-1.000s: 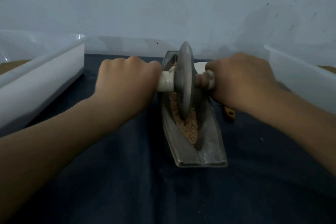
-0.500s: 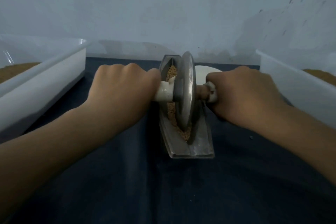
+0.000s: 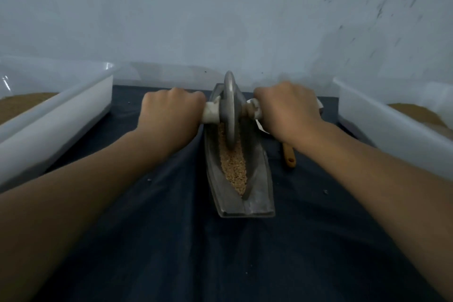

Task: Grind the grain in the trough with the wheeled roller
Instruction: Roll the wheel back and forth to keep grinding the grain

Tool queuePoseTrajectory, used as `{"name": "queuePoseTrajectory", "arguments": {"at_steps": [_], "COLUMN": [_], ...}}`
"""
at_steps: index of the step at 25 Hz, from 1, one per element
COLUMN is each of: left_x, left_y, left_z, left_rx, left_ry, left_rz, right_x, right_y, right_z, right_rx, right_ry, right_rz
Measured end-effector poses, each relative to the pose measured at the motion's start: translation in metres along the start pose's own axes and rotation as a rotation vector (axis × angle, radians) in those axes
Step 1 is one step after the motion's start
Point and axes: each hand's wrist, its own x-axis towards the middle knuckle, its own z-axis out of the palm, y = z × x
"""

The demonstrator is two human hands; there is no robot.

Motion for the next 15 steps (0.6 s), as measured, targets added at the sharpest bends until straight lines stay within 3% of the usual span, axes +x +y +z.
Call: {"name": "queuePoseTrajectory", "arguments": {"at_steps": [5, 12, 15], "left_x": [-0.035, 0.023, 0.010], "left_y": [-0.007, 0.007, 0.006], "left_z": [-0.029, 0.001, -0.005], "left_rx": [0.038, 0.022, 0.019], "left_ry": [0.098, -0.054, -0.052], "left_rz": [0.190, -0.020, -0.014], "right_x": [-0.064, 0.015, 0.003], "right_y": [0.009, 0.002, 0.000], "right_z": [-0.012, 0.021, 0.011], "right_rx": [-0.031, 0.016, 0.007], "right_ry": [0.142, 0.077, 0.054], "right_rz": [-0.048, 0.054, 0.049]}}
